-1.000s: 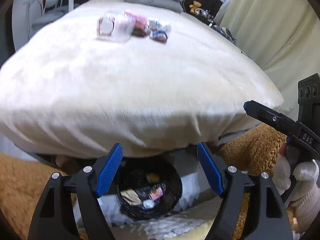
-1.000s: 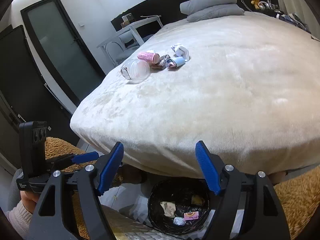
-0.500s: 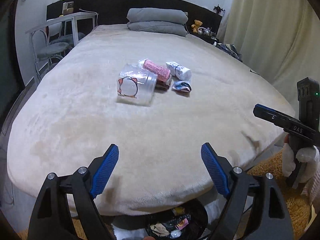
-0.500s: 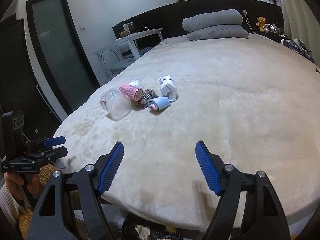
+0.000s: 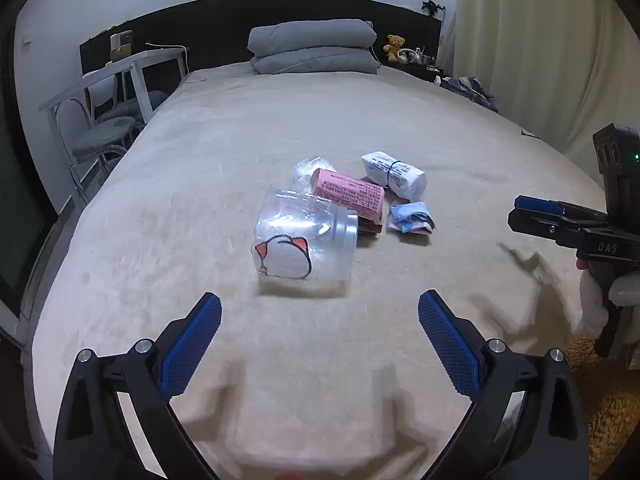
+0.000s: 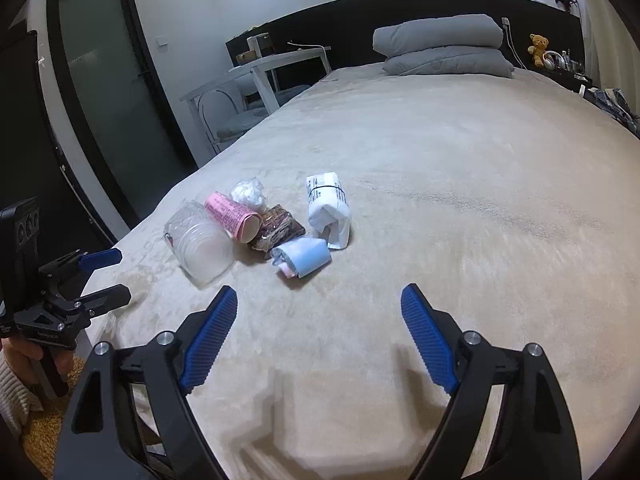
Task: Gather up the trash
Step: 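Raise both tools back toward the remaining trash on the bed, then grasp the clear cat-face cup with the left tool while the right tool grasps the white tissue roll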
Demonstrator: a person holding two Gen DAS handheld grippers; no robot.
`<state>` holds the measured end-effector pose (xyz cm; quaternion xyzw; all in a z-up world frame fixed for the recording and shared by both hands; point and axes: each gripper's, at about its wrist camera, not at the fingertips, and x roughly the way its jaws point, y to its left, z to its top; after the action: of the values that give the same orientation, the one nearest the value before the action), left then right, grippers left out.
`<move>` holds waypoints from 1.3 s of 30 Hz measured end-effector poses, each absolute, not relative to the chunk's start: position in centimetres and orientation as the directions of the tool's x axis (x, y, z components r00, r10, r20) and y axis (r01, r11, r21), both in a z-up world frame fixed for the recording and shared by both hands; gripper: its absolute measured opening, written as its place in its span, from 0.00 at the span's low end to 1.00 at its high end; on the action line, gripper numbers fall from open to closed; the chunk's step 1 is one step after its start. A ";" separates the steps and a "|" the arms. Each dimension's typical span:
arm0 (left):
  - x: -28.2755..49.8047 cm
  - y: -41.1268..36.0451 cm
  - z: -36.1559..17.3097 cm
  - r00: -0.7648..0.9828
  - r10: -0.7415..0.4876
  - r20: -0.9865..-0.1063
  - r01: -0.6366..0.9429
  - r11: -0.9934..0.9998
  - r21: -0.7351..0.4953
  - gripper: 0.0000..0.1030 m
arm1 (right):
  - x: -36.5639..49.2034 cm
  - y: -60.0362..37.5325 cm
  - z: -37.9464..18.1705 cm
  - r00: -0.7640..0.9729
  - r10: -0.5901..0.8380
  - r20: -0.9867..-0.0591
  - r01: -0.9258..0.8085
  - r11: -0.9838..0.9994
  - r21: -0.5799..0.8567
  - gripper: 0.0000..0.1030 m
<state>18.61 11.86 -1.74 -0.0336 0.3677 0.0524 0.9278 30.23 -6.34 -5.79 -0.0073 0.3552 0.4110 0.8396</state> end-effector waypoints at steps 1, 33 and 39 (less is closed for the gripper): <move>19.2 12.1 -1.8 0.722 0.076 -0.688 -0.120 0.993 -0.016 0.94 | 30.8 -6.0 -5.8 0.409 0.684 -0.604 -0.696 0.662 0.278 0.82; 26.0 14.4 -4.6 0.666 -0.008 -0.746 0.003 1.000 -0.008 0.66 | 40.0 2.4 -8.2 0.295 0.680 -0.671 -0.677 0.644 0.355 0.40; 24.5 14.8 -3.2 0.700 0.001 -0.714 -0.017 1.000 -0.015 0.66 | 38.7 1.3 -6.8 0.321 0.691 -0.647 -0.680 0.644 0.350 0.39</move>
<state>24.48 14.77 -3.17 -0.0102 0.3871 0.0049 0.9220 38.68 1.33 -6.83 0.0069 0.4018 0.4219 0.8127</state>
